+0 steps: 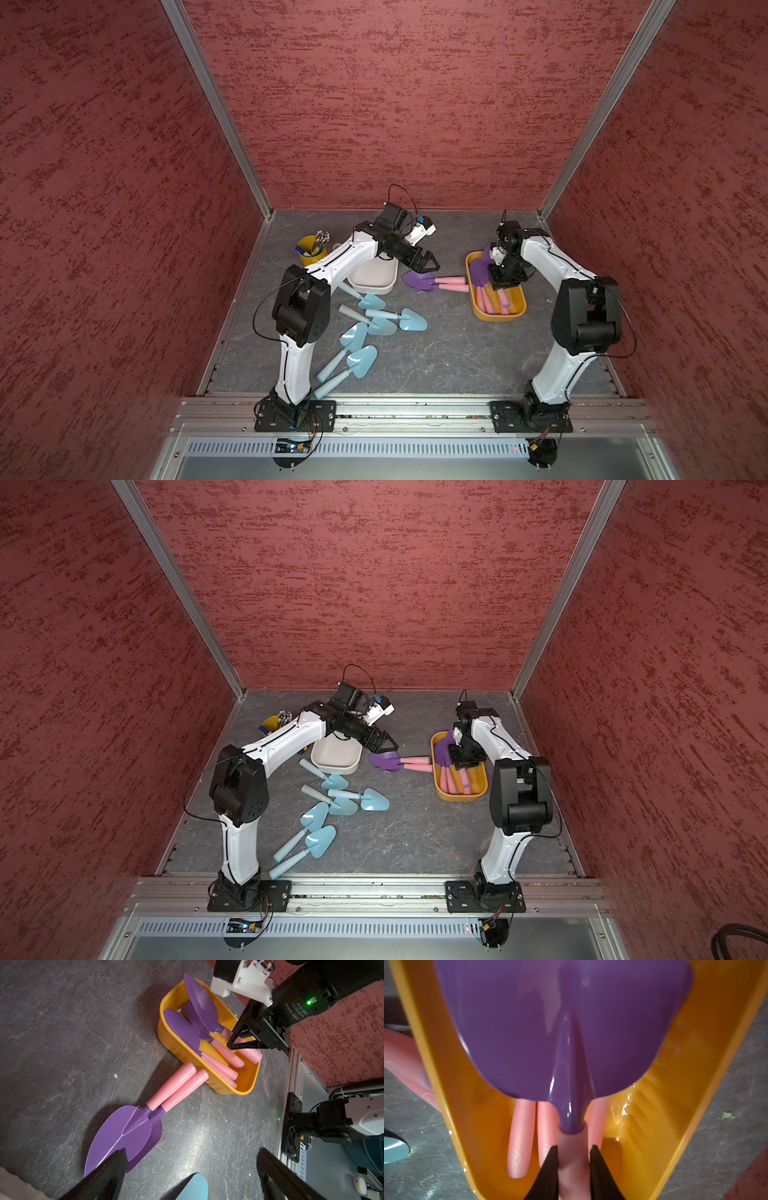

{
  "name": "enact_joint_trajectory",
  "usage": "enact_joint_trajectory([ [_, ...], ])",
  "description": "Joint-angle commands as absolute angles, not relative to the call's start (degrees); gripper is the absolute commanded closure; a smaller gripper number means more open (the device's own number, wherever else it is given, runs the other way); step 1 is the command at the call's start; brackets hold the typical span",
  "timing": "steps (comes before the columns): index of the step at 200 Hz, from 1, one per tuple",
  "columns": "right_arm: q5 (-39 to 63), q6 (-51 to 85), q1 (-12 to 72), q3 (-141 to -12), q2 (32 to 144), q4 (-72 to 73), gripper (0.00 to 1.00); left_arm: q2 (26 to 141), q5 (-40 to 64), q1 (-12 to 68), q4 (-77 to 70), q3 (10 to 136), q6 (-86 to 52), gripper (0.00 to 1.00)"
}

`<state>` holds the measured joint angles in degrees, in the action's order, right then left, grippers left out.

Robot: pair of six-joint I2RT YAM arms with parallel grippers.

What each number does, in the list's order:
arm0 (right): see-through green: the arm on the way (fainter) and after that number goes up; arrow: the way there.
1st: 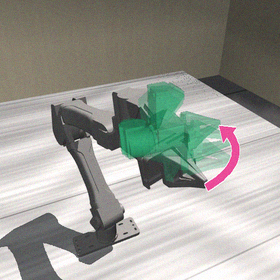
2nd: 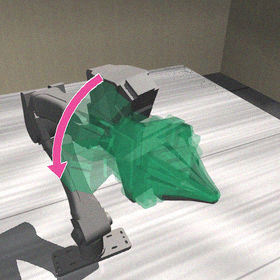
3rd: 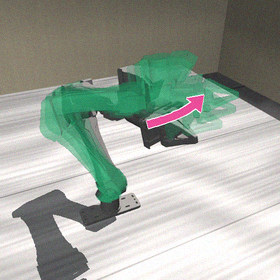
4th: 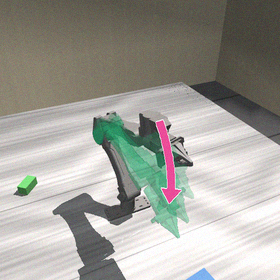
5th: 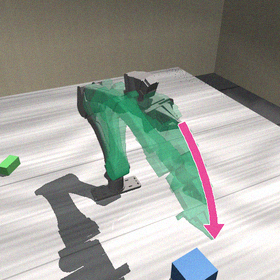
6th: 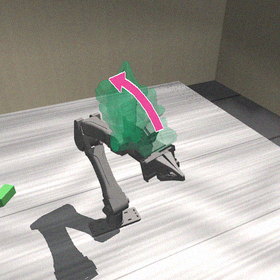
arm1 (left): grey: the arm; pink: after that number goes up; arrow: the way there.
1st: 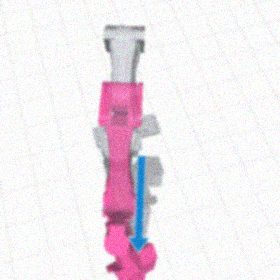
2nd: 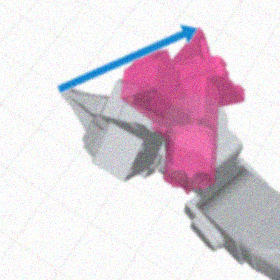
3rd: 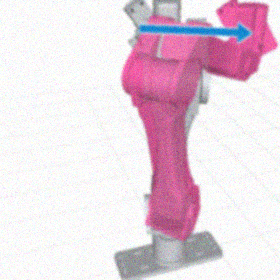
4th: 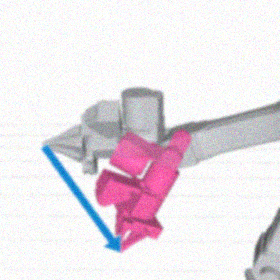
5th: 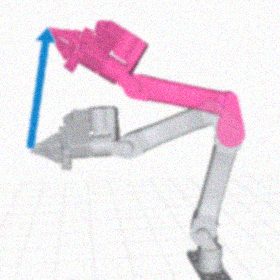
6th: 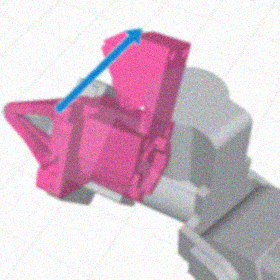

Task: Sort the small shovels by color and place them into the storage box
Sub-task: Place the shovel in the storage box.

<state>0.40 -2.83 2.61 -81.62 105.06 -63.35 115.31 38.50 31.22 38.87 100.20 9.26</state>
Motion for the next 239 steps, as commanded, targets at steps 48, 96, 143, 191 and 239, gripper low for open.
enact_joint_trajectory([
  [48, -2.0, -0.6, 0.4, -79.8, 106.4, -62.8, 1.00, 117.0, 38.3, 31.8, 38.4, 101.6, 9.1, 0.00],
  [96, -1.7, -0.5, -0.3, -79.6, 107.7, -62.7, 1.00, 116.8, 38.5, 31.8, 38.9, 101.5, 9.4, 0.00],
  [143, -1.4, -0.5, -0.6, -79.8, 108.7, -62.3, 0.99, 116.5, 38.4, 31.8, 39.0, 101.5, 9.4, 0.00],
  [191, -1.7, -0.4, -0.7, -79.5, 109.6, -61.8, 0.97, 116.5, 38.4, 31.9, 39.1, 101.3, 9.4, 0.00],
  [239, -2.2, -0.4, -0.7, -79.5, 110.2, -61.4, 0.92, 116.4, 38.5, 31.8, 39.3, 101.4, 9.5, 0.00],
])
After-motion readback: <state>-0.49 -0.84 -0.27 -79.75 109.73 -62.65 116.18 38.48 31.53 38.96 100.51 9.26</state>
